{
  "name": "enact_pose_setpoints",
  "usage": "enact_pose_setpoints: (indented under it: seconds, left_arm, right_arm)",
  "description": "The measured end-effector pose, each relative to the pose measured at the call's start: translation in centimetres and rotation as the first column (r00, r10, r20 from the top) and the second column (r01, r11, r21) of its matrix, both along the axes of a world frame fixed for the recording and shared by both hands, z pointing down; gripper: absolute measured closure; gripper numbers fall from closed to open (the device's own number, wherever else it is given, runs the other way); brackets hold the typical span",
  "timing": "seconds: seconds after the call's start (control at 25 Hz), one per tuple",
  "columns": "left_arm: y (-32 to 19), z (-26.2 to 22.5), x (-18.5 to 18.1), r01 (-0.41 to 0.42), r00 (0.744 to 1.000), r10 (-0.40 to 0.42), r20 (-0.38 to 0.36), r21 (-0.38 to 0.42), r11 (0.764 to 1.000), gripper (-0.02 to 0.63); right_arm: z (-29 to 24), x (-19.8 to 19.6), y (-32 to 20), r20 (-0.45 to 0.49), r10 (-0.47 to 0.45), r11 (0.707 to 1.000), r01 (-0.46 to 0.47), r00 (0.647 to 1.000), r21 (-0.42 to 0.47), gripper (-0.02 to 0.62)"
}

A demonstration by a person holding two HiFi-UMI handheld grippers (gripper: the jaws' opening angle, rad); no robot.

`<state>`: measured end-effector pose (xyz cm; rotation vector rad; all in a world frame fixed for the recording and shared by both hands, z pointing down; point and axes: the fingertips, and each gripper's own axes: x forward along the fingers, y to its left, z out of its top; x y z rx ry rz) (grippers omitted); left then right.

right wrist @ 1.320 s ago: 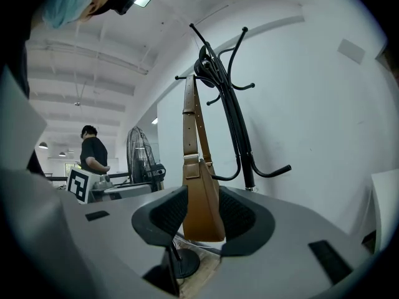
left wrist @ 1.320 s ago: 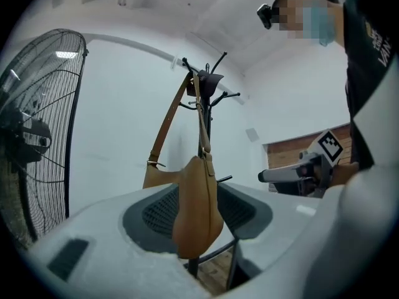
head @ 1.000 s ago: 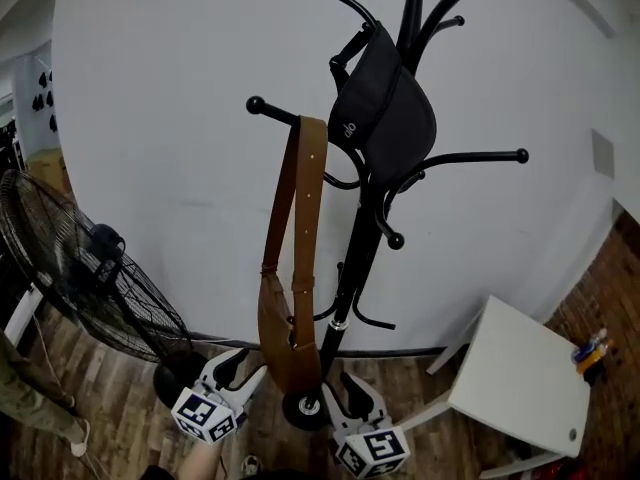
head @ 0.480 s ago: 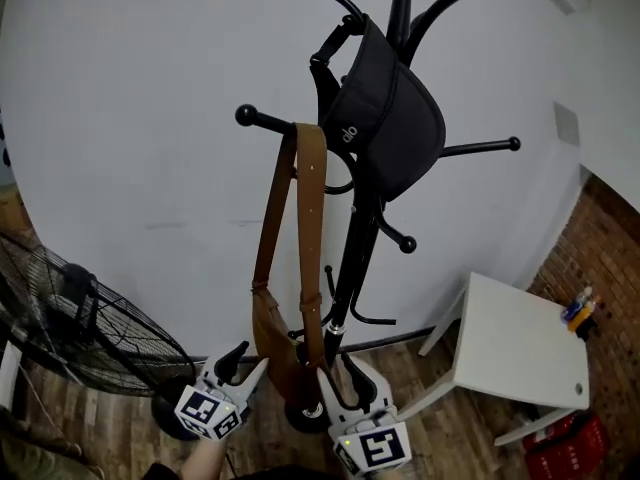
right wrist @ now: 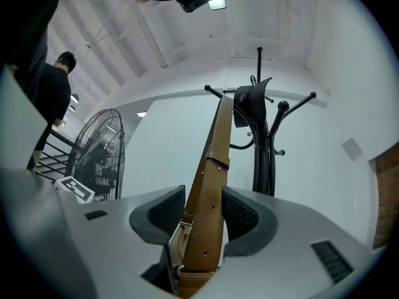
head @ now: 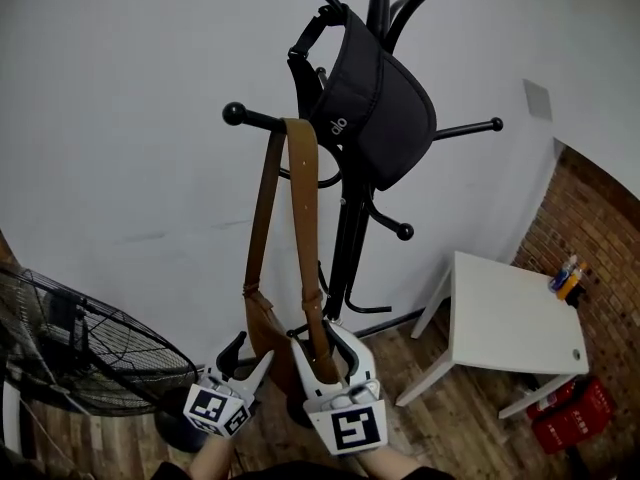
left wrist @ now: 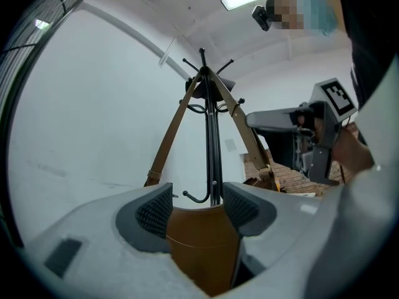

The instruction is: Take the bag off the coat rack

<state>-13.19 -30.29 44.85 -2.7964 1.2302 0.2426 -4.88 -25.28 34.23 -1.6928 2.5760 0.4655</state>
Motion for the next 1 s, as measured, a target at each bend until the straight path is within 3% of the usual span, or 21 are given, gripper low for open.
enact_pose_setpoints:
  seconds: [0.2, 0.52, 0.6, 0.76, 1.0]
  left_arm:
    - [-0.6, -1.8, 0.1, -0.006, 1.0, 0.007, -0.021, 0.038, 0.999, 0.36]
    - [-2.3, -4.8, -0.4, 0.032, 0.999, -0.03, -0.025, 0.111, 0.993, 0.359]
    - [-2.7, -5.4, -0.5, 0.042, 0.999, -0.039, -0.027, 0.127, 0.991, 0.359]
    - [-3.6, -6.7, -0.5, 0.049, 0.999, -0.045, -0.024, 0.16, 0.986, 0.359]
    - [-5.1, -8.3, -1.4, 0.093, 0.996, -0.09, -0.023, 0.185, 0.978, 0.351]
  right_arm:
    - [-0.4, 0.6, -1.3, -0.012, 0.061, 0.998, -0.061, 0.998, 0.023, 0.444]
    - [-0.7, -0.2, -1.6, -0.062, 0.088, 0.995, -0.085, 0.994, 0.05, 0.43]
    - [-0.8, 0.2, -1.8, -0.051, 0.099, 0.994, -0.096, 0.994, 0.055, 0.474]
    - [-0.8, 1.1, -2.2, -0.03, 0.094, 0.995, -0.093, 0.995, 0.042, 0.482]
    - [-0.9, 2.8, -2.9, 0.004, 0.11, 0.994, -0.11, 0.994, 0.027, 0.578]
